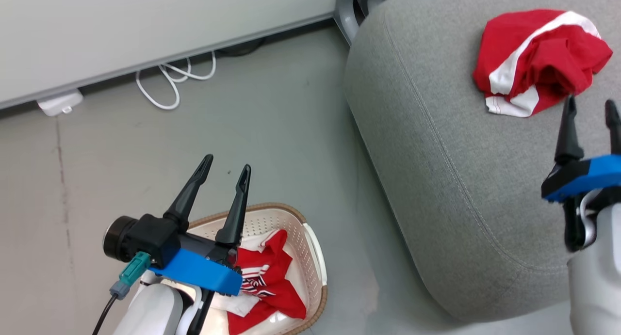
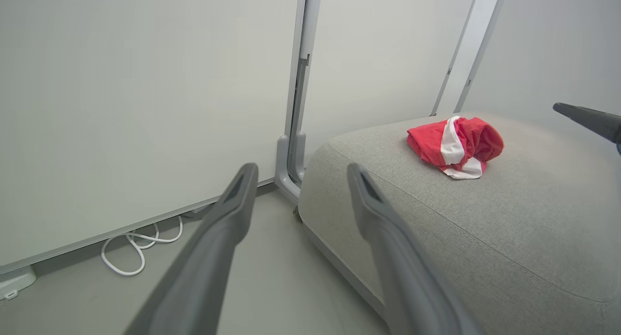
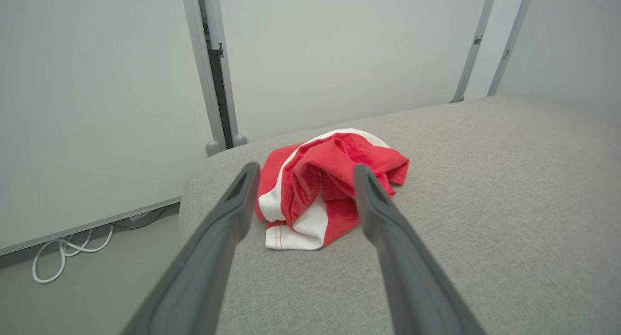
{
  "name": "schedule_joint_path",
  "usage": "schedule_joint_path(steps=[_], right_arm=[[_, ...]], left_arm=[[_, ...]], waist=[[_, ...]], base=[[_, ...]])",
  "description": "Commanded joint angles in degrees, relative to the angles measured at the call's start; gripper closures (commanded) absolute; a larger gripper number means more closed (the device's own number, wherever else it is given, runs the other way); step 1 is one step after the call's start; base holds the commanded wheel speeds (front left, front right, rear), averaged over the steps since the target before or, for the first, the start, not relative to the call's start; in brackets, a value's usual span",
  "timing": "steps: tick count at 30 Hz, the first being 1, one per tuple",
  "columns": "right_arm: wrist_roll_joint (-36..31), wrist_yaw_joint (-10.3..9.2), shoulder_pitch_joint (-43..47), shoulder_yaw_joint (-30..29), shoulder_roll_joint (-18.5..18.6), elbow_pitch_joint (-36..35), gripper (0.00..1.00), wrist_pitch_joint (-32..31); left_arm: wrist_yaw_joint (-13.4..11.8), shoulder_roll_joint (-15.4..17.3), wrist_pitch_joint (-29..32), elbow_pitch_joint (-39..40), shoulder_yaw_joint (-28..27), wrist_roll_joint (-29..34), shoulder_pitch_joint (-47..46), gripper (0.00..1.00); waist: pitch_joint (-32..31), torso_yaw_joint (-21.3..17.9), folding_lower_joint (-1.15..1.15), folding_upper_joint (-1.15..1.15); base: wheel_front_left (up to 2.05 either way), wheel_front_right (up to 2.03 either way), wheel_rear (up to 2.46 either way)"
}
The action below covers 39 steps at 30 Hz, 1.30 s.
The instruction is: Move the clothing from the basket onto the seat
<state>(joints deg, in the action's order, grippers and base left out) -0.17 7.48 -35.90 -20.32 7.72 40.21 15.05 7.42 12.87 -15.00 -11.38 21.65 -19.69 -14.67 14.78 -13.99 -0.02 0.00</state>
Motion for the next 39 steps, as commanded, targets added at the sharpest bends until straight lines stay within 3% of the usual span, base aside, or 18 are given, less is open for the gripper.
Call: schedule_joint_path(steps=[1,15,25,39], right_arm=[[0.0,0.03,2.7,0.8,-0.8,-1.9,0.00,0.2],[-1.5,0.02,24.1,6.5,-4.7,-20.4,0.00,-1.4],[0.4,0.02,30.9,11.1,-4.8,-25.2,0.00,-2.0],[2.9,0.02,33.0,15.6,-4.8,-29.3,0.00,-3.0]], left_arm=[[0.1,-0.1,-0.3,-0.3,-0.3,-0.3,1.0,0.00],[0.1,-2.6,-0.3,-1.7,-4.0,-0.4,7.0,0.00],[0.1,-4.3,-0.3,-2.4,-7.4,0.0,9.8,0.00],[0.1,-6.0,-0.3,-5.7,-13.2,2.4,11.6,0.00]], waist=[[-2.2,1.3,0.02,0.00],[-8.6,5.7,0.02,0.00],[-10.8,10.6,0.02,0.00],[-12.4,15.9,0.02,0.00]], base=[[0.00,0.00,0.00],[0.00,0.00,0.00],[0.00,0.00,0.00],[0.00,0.00,0.00]])
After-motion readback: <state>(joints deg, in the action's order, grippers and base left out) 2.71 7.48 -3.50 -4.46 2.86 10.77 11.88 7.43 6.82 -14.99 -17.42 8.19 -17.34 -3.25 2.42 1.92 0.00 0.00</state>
